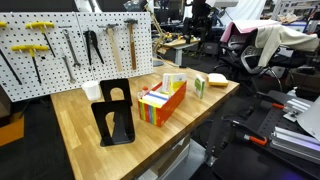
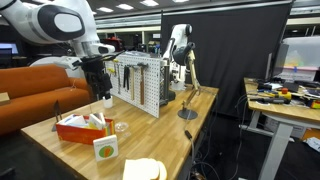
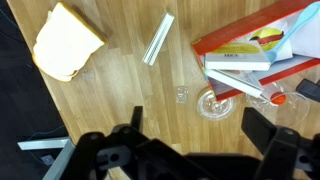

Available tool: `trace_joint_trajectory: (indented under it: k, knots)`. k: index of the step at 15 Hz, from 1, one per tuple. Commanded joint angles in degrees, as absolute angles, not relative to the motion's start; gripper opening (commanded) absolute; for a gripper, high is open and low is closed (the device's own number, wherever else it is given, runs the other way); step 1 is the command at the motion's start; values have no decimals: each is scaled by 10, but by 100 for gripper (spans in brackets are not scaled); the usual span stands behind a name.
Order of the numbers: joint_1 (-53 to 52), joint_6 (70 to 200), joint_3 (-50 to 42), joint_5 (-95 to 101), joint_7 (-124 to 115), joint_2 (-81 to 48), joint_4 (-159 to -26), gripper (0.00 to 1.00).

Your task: Move the green book forward. Pick up the yellow book from the book holder and put it on the table.

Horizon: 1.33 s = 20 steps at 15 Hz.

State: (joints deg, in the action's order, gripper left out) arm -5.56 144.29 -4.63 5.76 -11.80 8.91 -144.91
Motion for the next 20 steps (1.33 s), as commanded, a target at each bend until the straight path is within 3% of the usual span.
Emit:
trace_joint_trajectory:
  k: [1,9,20]
  knots:
    - [-32,1442,-22,51,-112,88,-1449,100]
    - [-33,1439,-21,48,-111,85,-1445,100]
    - [-51,1350,35,53,-123,-25,-1341,100]
